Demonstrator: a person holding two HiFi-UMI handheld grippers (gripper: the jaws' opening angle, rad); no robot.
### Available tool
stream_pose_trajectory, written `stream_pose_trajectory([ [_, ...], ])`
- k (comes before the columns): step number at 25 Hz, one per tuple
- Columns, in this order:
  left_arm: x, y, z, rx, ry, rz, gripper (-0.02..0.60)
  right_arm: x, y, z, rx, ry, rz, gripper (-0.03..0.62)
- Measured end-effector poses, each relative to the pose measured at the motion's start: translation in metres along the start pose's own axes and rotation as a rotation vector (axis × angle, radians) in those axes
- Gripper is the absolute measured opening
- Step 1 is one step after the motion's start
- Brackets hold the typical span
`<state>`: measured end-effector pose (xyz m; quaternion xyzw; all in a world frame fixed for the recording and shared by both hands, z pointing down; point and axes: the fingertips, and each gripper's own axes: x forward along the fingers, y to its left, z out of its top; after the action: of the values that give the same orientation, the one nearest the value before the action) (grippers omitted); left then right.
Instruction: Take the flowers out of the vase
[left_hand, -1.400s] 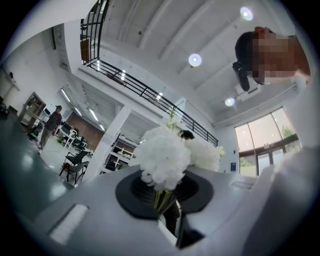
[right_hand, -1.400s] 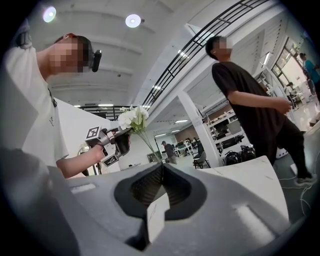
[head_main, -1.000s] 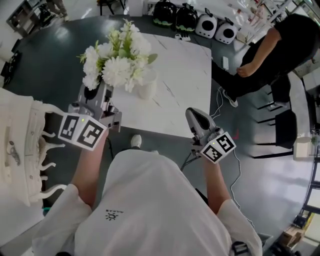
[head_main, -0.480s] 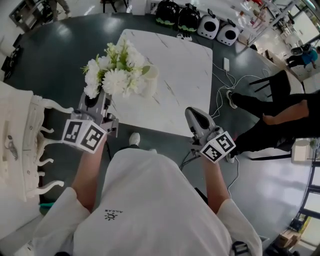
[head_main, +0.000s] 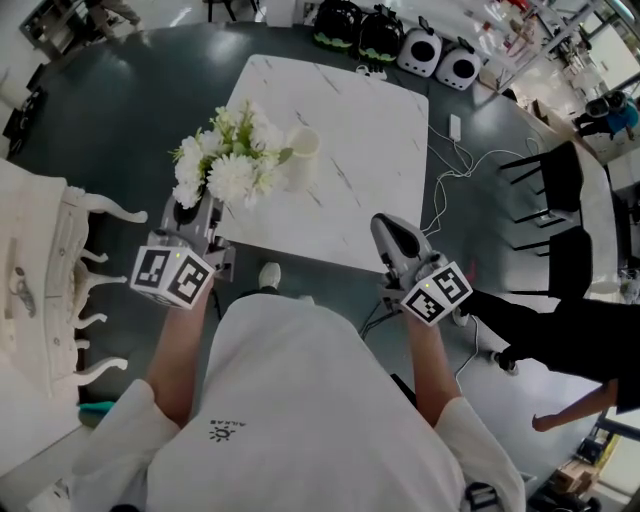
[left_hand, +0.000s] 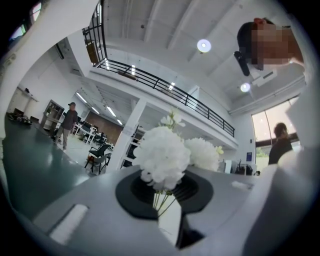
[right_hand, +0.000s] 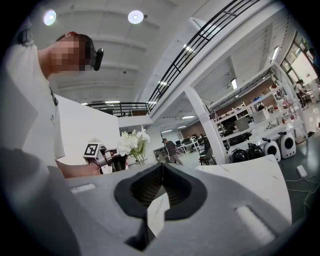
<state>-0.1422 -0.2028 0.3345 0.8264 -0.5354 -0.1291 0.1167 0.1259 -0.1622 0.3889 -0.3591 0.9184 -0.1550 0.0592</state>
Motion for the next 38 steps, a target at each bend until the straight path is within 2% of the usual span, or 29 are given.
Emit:
stream_pose_trajectory([
  [9, -0.017, 0.021, -0.030, 0.031, 0.041, 0.023, 0.037, 0.005, 0.004, -0.013, -0.005, 0.011, 0.012, 0.002],
  [15, -0.061, 0.027, -0.063, 0.040, 0.047, 0.037, 0.037, -0.012, 0.023, -0.049, -0.008, -0.003, 0.026, 0.002],
  [27, -0.064, 0.008, -0.049, 0.034, 0.042, 0.100, 0.037, -0.018, 0.018, -0.031, 0.008, 0.045, 0.077, 0.002],
  [38, -0.067, 0.012, -0.048, 0.033, 0.064, 0.070, 0.037, -0.016, 0.028, -0.023, -0.011, 0.023, 0.045, 0.002],
])
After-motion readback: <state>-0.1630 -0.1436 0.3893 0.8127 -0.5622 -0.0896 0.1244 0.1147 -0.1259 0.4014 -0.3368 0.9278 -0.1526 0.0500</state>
